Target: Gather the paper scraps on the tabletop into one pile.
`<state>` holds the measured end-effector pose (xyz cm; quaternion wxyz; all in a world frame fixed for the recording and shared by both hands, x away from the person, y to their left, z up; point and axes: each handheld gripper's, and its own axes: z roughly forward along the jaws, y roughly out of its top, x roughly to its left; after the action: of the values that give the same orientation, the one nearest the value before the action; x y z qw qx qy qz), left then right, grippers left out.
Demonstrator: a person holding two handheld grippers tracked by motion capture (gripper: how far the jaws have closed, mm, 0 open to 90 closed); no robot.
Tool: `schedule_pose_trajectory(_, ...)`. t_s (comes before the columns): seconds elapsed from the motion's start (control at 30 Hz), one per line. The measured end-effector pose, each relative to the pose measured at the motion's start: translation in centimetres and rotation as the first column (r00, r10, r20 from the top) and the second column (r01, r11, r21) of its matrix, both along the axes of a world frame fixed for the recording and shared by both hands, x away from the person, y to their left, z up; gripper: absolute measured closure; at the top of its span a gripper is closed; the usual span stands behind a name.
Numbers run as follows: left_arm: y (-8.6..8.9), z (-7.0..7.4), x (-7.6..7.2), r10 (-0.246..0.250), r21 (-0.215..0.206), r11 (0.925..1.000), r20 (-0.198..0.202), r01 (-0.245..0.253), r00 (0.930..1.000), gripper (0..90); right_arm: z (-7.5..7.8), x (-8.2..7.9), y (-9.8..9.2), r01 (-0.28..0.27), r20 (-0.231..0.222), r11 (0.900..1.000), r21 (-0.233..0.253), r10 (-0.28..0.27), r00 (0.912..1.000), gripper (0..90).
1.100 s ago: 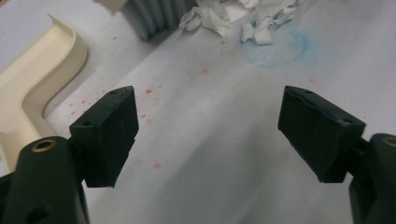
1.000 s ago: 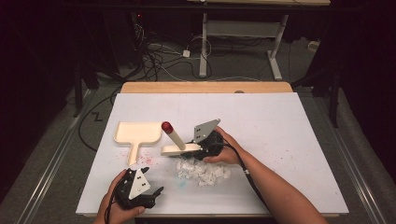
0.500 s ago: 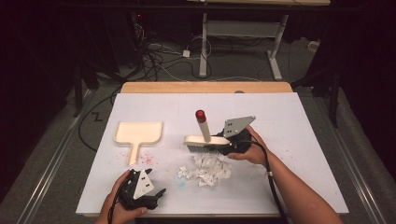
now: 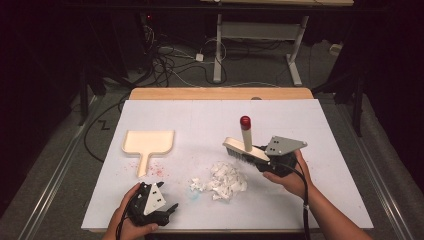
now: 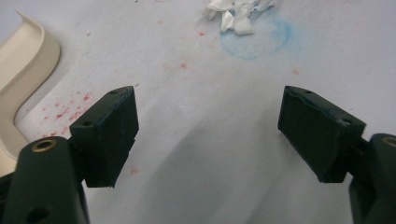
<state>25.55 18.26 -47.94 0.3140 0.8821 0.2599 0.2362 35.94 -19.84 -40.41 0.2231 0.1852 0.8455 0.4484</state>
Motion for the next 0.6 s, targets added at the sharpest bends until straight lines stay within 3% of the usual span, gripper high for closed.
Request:
schedule_pose_trajectory(0.07, -0.1, 0.0, 0.0, -0.003, 0.004, 1.0, 0.001, 0.003, 1.0, 19.1, -1.5, -0.7, -0.4, 0.091, -0.003, 0.996, -0.007, -0.091, 0.9959, 67.8)
schedule_pose_trajectory(0.17, -0.2, 0.2, -0.1, -0.008, 0.005, 1.0, 0.007, 0.008, 0.9999, 19.1, -2.6, -0.7, -0.4, 0.133, -0.007, 0.991, -0.009, -0.133, 0.9911, 67.7)
schedule_pose_trajectory(0.2, -0.2, 0.2, -0.1, -0.01, 0.005, 0.9999, 0.009, 0.01, 0.9999, 19.1, -3.1, -0.6, -0.3, 0.145, -0.03, 0.989, -0.02, -0.145, 0.9889, 67.8)
schedule_pose_trajectory(0.23, -0.2, 0.2, -0.1, -0.01, 0.005, 0.9999, 0.011, 0.01, 0.9999, 19.1, -3.9, -0.4, -0.3, 0.18, -0.028, 0.983, -0.029, -0.181, 0.983, 67.9)
schedule_pose_trajectory(0.27, -0.2, 0.3, -0.1, -0.012, 0.005, 0.9999, 0.011, 0.011, 0.9999, 19.1, -3.9, -0.4, -0.3, 0.18, -0.028, 0.983, -0.029, -0.181, 0.983, 67.9)
schedule_pose_trajectory(0.33, -0.2, 0.2, -0.1, -0.015, 0.006, 0.9999, 0.011, 0.014, 0.9998, 19.1, -4.1, -0.5, -0.5, 0.223, -0.024, 0.975, -0.007, -0.223, 0.9746, 67.9)
schedule_pose_trajectory(0.37, -0.2, 0.2, -0.1, -0.016, 0.005, 0.9999, 0.009, 0.016, 0.9998, 19.1, -4.2, -0.5, -0.4, 0.236, -0.03, 0.972, 0.003, -0.236, 0.9714, 67.9)
schedule_pose_trajectory(0.47, -0.2, 0.2, 0.0, -0.013, 0.003, 0.9999, 0.007, 0.013, 0.9999, 19.1, -4.3, -1.1, 0.4, 0.227, -0.052, 0.974, 0.018, -0.226, 0.9728, 68.0)
schedule_pose_trajectory(0.53, -0.1, 0.2, 0.0, -0.011, 0.002, 0.9999, 0.01, 0.011, 0.9999, 19.3, -4.7, -2.0, 2.7, 0.226, -0.063, 0.974, -0.001, -0.226, 0.9721, 67.6)
schedule_pose_trajectory(0.6, -0.2, 0.3, -0.1, -0.01, 0.0, 0.9999, 0.012, 0.01, 0.9999, 19.3, -4.8, -2.2, 3.4, 0.234, -0.062, 0.972, -0.006, -0.234, 0.9702, 67.4)
